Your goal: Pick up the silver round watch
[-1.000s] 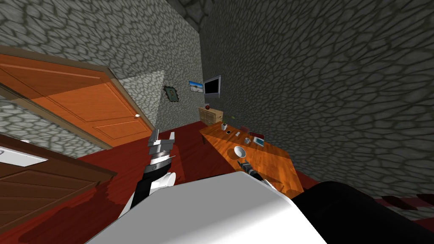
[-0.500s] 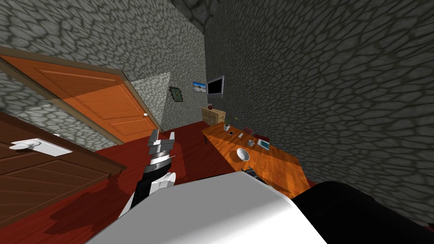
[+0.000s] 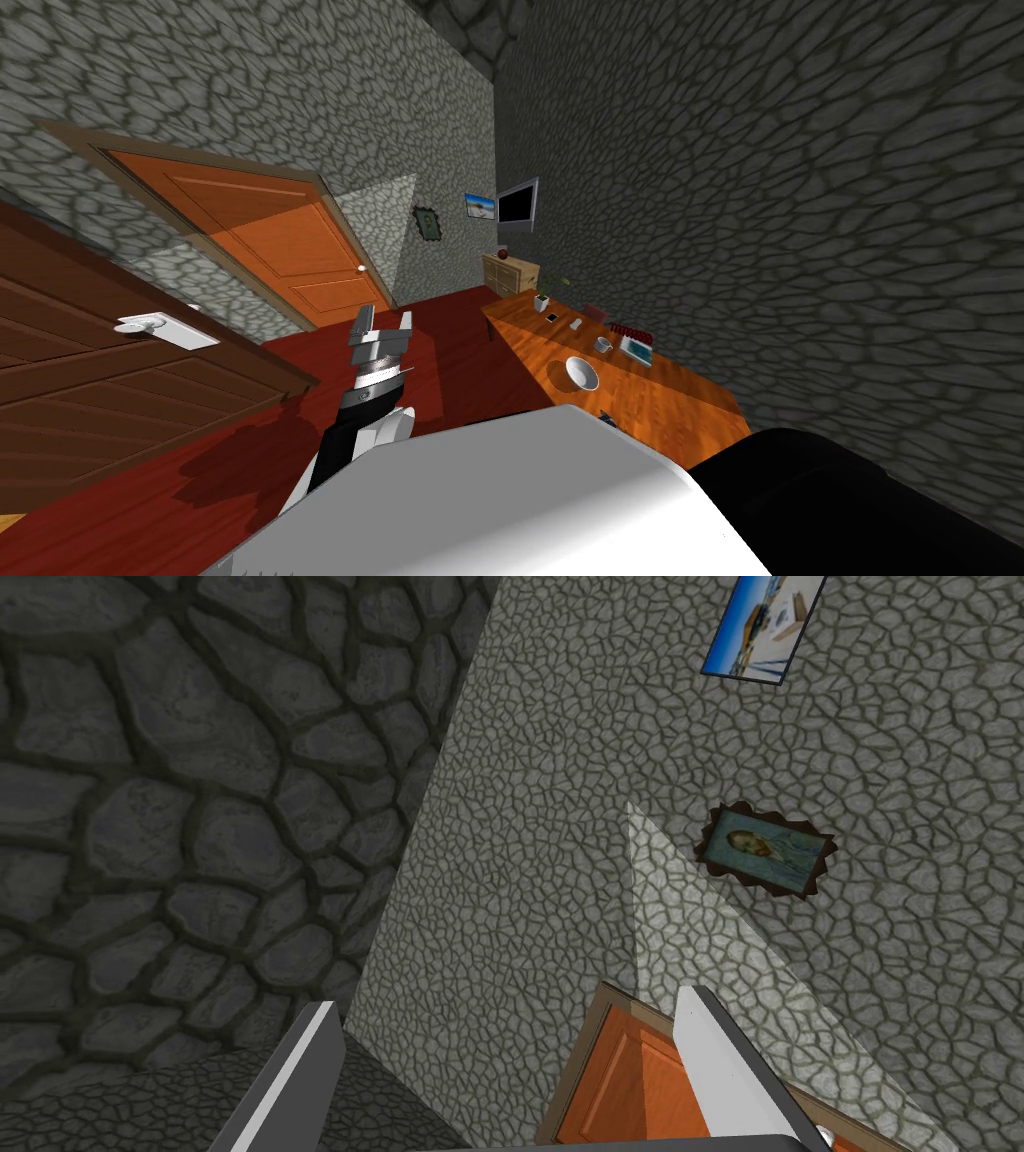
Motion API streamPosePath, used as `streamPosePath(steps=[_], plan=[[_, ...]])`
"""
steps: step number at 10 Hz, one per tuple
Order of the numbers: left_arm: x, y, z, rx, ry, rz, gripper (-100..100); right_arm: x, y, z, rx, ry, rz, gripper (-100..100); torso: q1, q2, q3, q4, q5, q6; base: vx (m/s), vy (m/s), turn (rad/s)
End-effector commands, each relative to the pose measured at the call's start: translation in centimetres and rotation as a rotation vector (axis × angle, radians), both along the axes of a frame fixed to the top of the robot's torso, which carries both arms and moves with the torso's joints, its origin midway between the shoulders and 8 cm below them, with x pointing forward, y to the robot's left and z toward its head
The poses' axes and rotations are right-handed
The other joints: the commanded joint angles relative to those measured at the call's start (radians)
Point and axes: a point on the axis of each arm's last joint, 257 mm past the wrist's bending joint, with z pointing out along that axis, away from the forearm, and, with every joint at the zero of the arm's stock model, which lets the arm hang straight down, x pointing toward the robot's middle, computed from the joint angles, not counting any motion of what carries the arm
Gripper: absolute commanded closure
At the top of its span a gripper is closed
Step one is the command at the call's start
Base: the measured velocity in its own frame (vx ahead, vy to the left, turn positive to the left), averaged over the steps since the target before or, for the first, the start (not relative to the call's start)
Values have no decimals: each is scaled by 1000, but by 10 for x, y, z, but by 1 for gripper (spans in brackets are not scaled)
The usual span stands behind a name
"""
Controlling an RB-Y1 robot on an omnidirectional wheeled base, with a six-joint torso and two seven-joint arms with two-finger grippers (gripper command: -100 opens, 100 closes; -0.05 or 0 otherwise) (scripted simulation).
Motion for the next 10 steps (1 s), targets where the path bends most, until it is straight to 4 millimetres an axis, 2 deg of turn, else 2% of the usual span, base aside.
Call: streamPosePath(steps=[1,2,4,7,8,9,10], plan=[[0,0,0,0,0,0,0,-8,-2,-6,-4,18,-1,-100,0,0,0,0,0,0,10,1,-17],[0,0,0,0,0,0,0,-23,-11,-11,-35,62,17,-100,0,1,1,0,0,0,17,3,89],[0,0,0,0,0,0,0,-29,-12,-14,-33,73,12,-100,0,2,1,0,0,0,12,-2,33],[0,0,0,0,0,0,0,-78,-36,-27,-103,205,51,-100,0,0,0,0,0,0,31,-3,125],[0,0,0,0,0,0,0,-83,-36,-28,-102,215,46,-100,0,0,0,0,0,0,26,-6,31],[0,0,0,0,0,0,0,-111,-48,-33,-132,286,63,-100,0,1,0,0,0,0,30,-6,125],[0,0,0,0,0,0,0,-111,-48,-33,-132,286,63,-100,0,1,0,0,0,0,28,-6,74]])
